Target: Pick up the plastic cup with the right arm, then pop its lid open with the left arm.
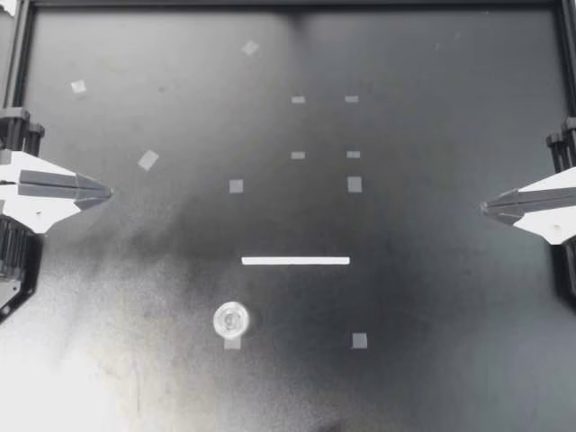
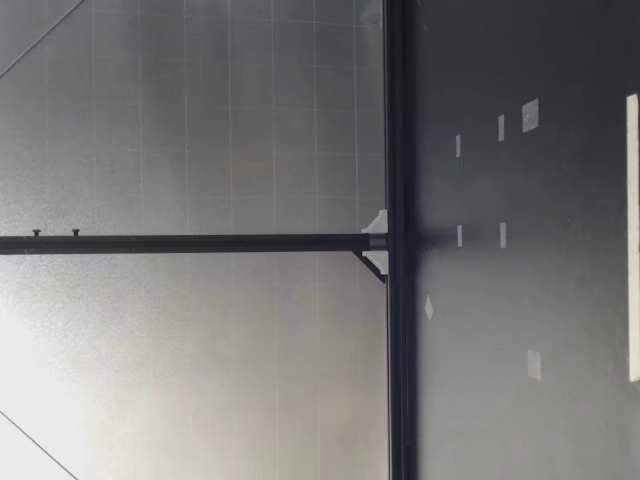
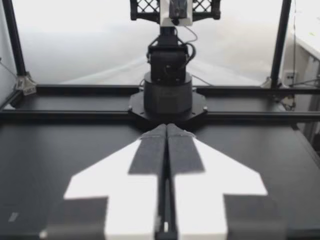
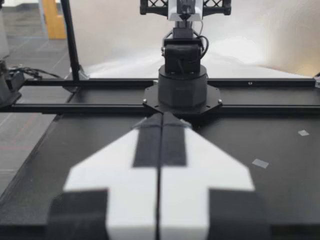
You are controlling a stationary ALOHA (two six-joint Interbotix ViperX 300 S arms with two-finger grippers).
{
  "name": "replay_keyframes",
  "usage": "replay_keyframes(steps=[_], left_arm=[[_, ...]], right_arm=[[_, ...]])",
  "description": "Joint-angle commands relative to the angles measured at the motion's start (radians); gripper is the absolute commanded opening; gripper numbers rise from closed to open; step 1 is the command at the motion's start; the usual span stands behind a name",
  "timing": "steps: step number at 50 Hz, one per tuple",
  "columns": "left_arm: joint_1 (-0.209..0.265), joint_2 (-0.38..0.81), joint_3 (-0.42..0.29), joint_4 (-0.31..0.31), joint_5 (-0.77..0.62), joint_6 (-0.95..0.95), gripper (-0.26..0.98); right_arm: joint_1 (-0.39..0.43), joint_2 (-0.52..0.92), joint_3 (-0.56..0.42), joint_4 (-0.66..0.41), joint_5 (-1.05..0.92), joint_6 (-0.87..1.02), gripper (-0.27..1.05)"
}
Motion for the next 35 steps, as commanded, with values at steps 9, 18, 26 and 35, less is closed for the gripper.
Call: replay_keyframes(steps=[9, 18, 26, 35], left_arm=[[-0.017, 0.014, 0.058, -0.046, 0.003, -0.018, -0.1], [-0.018, 0.173, -0.038, -0.109, 0.172, -0.023, -0.1], [-0.08, 0.341, -0.117, -0.121, 0.238, -0.04, -0.1], [-0.167, 0.486, -0.112, -0.124, 0.14, -0.087, -0.1]], right_arm=[[0.005, 0.069, 0.048, -0.002, -0.015, 0.006, -0.16], [0.021, 0.316, 0.014, -0.003, -0.057, 0.087, -0.12], [0.069, 0.588, -0.037, -0.003, -0.23, 0.143, 0.03], [0.087, 0.891, -0.127, -0.003, -0.397, 0.19, 0.41]])
